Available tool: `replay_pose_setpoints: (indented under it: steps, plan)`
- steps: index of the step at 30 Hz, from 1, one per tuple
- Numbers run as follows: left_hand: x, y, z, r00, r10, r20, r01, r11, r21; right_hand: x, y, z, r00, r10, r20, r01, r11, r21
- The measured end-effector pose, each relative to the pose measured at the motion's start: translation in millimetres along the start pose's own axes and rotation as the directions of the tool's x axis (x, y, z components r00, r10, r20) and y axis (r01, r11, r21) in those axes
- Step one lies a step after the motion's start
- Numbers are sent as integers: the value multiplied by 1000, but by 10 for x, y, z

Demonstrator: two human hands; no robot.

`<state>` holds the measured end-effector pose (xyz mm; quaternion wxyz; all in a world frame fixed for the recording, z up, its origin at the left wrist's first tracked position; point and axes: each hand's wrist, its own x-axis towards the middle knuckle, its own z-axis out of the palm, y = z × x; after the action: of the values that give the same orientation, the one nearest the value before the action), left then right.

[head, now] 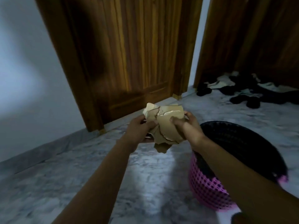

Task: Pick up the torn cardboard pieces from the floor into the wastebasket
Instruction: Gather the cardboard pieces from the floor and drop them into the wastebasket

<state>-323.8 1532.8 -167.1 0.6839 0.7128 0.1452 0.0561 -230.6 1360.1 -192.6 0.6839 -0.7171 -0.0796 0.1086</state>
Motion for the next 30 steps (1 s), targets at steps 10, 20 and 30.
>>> replay_pose_setpoints:
  steps: [10,20,30]
  plan:
    - [662,-174,2093,960,-163,226,143,984,103,52,443,-2091,954,113,-277,-151,981,-119]
    - [679,-461,2542,944,-235,231,204,967,151,-38,770,-2533,936,159,-315,-235,947,-220]
    - [673,-377,2074,994,-8,107,-23,957,288,108,536,-2029,972,-19,-236,-102,866,-490]
